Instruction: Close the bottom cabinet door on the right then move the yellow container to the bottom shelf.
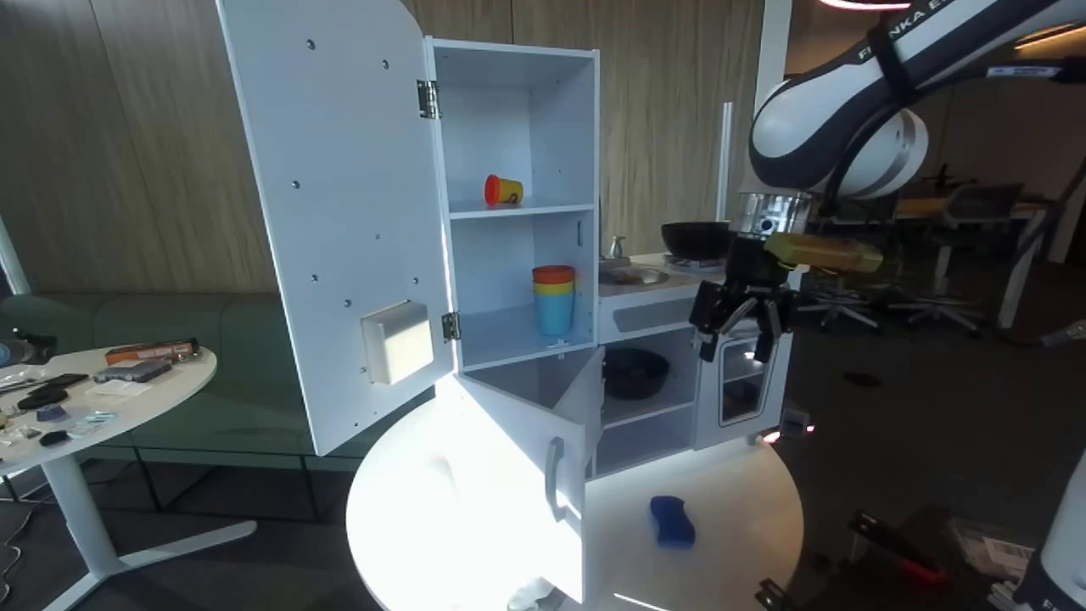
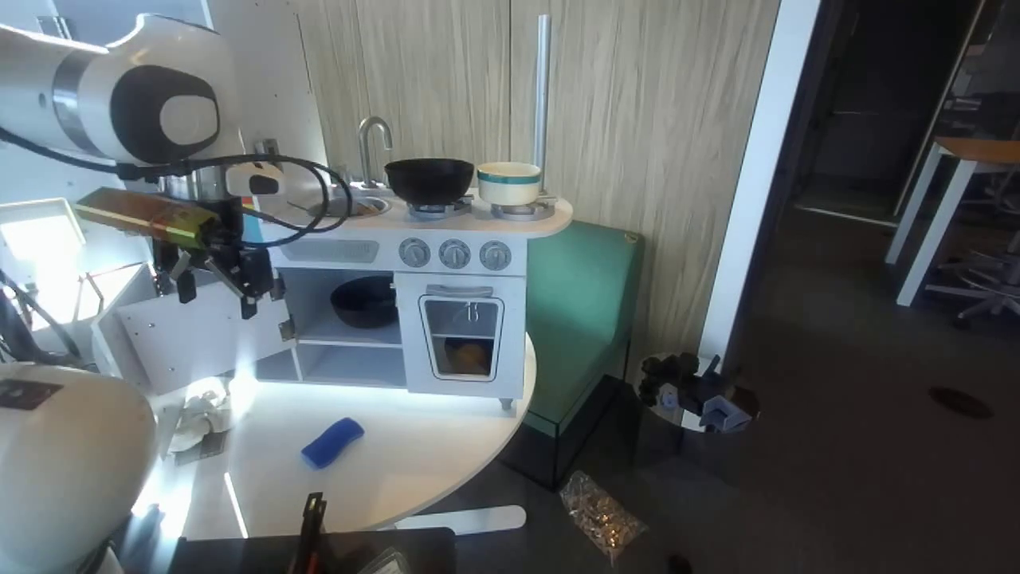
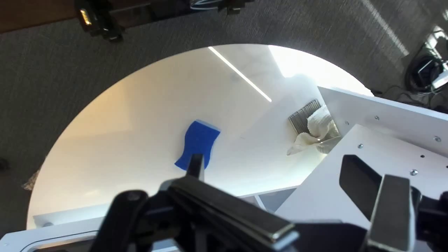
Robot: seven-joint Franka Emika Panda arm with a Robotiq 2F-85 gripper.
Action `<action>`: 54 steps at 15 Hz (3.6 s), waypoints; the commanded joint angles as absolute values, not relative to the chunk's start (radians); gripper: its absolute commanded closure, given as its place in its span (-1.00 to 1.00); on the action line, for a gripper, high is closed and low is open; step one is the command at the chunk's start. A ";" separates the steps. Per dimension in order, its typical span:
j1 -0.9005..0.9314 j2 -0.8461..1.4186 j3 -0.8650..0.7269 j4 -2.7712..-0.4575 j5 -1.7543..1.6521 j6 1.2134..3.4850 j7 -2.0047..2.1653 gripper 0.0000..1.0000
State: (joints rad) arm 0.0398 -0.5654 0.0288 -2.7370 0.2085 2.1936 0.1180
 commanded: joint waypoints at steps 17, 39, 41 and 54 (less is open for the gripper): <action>0.096 0.064 0.256 -2.344 -0.192 2.574 1.173 -1.00; 0.095 -0.134 0.162 -2.514 -0.512 2.195 1.356 -1.00; 0.073 -0.138 0.158 -2.524 -0.634 2.201 1.407 -1.00; 0.019 -0.221 0.087 -2.645 -1.109 2.557 1.676 -1.00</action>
State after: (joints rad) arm 0.0385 -0.1219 0.0990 -2.5842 -0.9745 2.4656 1.5907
